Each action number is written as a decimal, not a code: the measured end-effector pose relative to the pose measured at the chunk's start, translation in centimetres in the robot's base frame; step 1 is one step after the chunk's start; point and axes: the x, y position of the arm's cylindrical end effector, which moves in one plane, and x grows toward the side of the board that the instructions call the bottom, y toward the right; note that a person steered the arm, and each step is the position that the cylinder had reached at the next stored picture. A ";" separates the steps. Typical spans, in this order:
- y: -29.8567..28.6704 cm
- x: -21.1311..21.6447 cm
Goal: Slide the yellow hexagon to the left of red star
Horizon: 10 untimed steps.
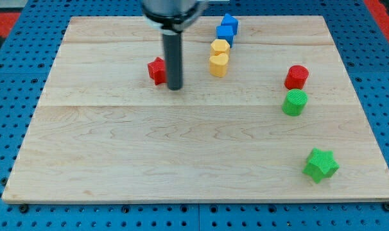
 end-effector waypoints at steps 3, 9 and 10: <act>6.5 2.7; 12.5 -3.9; 11.6 -6.2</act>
